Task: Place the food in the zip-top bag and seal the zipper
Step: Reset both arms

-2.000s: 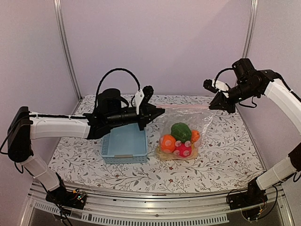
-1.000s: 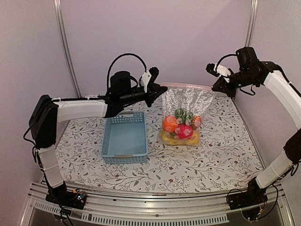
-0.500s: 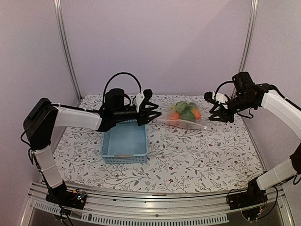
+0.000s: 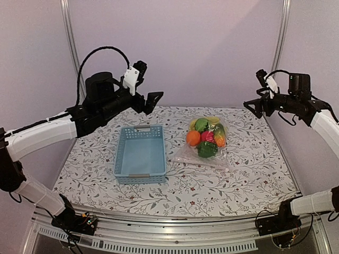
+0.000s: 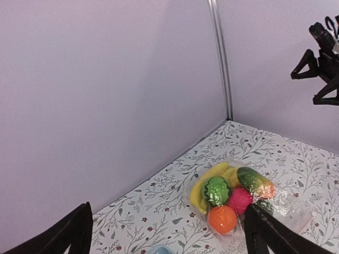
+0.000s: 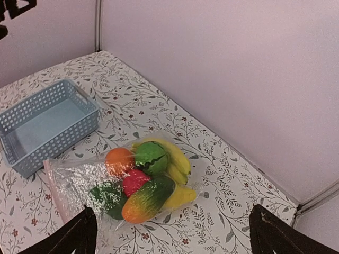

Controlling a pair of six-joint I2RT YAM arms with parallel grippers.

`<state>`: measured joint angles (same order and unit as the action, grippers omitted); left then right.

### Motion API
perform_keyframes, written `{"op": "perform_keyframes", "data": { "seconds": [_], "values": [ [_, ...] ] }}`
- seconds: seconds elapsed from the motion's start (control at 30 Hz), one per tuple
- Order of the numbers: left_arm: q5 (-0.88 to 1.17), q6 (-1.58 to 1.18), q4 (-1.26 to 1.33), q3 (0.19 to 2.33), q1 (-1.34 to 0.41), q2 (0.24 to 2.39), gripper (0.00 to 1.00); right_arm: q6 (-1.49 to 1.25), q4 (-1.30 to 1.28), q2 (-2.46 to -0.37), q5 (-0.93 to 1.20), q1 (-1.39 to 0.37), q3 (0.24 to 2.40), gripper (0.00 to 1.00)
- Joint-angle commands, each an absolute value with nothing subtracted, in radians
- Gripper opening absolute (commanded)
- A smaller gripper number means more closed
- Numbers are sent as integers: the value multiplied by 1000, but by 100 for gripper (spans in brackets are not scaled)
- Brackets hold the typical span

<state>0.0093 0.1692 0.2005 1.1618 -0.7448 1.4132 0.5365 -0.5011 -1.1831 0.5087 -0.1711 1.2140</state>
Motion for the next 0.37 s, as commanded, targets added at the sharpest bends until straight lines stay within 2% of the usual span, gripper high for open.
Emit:
{"op": "perform_keyframes", "data": {
  "seconds": [0.0, 0.17, 0.27, 0.33],
  "values": [
    [-379, 131, 14, 1204, -720, 1395, 100, 135, -152, -1202, 429, -61, 1181, 99],
    [-585, -26, -94, 1220, -614, 1389, 100, -51, -94, -1254, 267, -60, 1206, 99],
    [-548, -108, -79, 1165, -544, 1365, 100, -50, 35, -1239, 243, -61, 1085, 99],
    [-508, -109, 68, 1049, -519, 1316, 100, -37, 96, -1227, 197, -61, 1004, 99]
  ]
}}
